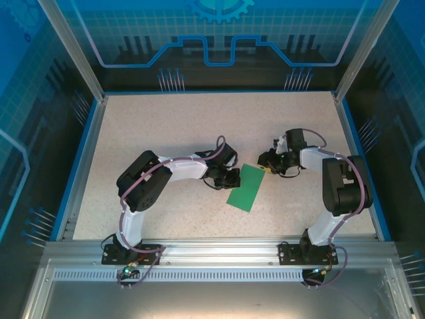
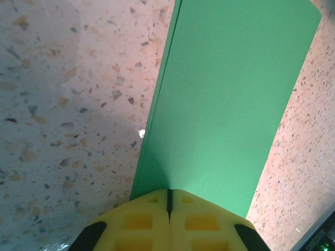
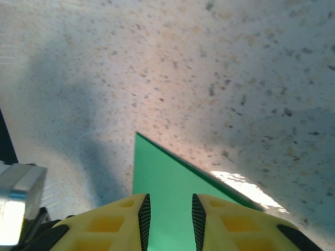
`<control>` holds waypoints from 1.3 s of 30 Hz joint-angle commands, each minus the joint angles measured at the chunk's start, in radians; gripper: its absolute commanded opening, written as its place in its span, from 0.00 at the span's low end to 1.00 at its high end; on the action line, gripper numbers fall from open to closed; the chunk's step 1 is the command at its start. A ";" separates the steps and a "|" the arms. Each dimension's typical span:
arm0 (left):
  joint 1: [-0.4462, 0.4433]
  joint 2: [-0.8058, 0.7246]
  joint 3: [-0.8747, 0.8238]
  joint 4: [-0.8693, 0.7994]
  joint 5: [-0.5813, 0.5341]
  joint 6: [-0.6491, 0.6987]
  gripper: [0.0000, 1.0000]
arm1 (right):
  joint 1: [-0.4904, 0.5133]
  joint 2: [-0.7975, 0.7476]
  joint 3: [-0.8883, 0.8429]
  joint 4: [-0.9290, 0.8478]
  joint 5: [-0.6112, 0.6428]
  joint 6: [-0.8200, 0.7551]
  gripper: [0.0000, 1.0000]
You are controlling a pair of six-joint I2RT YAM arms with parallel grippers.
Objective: Fold a paper plane with a square sheet of paper (pick it up from the middle)
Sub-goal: Fold the square sheet of paper in half at the center of the table, then rotate the square sheet of paper at the center of the table.
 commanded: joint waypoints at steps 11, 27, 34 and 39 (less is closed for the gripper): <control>-0.010 0.011 0.005 -0.069 -0.001 0.008 0.00 | -0.018 -0.053 -0.045 -0.027 0.027 0.042 0.32; -0.047 -0.257 -0.232 0.108 -0.086 -0.189 0.01 | 0.150 -0.223 -0.090 -0.248 0.245 0.019 0.42; -0.047 -0.361 -0.271 0.029 -0.234 -0.149 0.10 | 0.212 -0.205 -0.062 -0.279 0.376 0.052 0.50; -0.045 -0.384 -0.280 0.009 -0.266 -0.136 0.12 | 0.240 -0.143 -0.003 -0.300 0.427 0.057 0.51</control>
